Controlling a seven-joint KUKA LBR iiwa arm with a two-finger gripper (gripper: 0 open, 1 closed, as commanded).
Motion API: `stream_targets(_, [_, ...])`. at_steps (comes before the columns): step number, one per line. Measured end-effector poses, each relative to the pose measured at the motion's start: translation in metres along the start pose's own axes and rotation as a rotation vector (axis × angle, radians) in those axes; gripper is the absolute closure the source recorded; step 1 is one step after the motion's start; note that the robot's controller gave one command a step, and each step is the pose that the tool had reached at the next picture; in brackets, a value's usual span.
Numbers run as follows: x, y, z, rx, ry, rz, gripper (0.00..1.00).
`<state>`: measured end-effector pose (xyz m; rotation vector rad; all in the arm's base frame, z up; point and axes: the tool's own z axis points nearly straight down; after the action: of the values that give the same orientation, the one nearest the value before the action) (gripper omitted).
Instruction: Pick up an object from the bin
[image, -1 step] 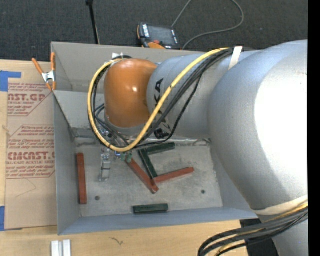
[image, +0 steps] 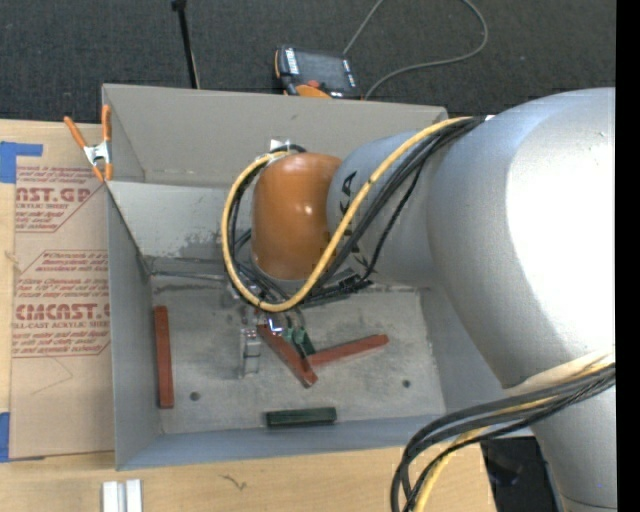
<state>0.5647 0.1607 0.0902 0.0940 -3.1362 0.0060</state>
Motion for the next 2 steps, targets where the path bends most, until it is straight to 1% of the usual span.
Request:
stream_targets(1, [-0.011,-0.078,-0.061,-0.003,-0.012,-0.011,0.00])
stream_targets(2, [0.042,-0.148,0.018,-0.001,0.006,-0.070,0.00])
